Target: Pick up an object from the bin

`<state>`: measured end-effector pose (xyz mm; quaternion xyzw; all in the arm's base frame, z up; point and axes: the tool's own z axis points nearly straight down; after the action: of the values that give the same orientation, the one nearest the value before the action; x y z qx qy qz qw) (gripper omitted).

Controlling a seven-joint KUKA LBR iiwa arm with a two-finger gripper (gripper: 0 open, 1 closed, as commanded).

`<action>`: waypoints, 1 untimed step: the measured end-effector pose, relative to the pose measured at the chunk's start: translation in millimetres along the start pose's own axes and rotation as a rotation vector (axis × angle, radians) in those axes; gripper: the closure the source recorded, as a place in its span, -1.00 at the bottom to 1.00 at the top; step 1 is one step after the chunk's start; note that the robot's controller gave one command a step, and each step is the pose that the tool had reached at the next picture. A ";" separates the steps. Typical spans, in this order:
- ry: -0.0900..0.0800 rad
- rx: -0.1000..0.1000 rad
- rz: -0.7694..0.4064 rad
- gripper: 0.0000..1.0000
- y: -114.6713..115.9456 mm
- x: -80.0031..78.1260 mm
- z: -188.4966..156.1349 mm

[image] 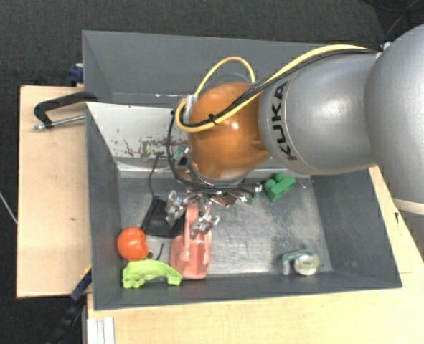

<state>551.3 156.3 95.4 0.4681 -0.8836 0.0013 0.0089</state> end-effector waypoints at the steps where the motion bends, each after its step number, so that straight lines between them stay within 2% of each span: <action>1: -0.002 -0.002 0.000 1.00 -0.7 0.0 -2.3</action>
Offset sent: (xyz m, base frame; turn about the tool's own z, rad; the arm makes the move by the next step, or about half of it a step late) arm 0.0201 0.0412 -0.0247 -0.1636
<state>551.9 155.9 97.7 0.4679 -0.8837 0.0000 0.0082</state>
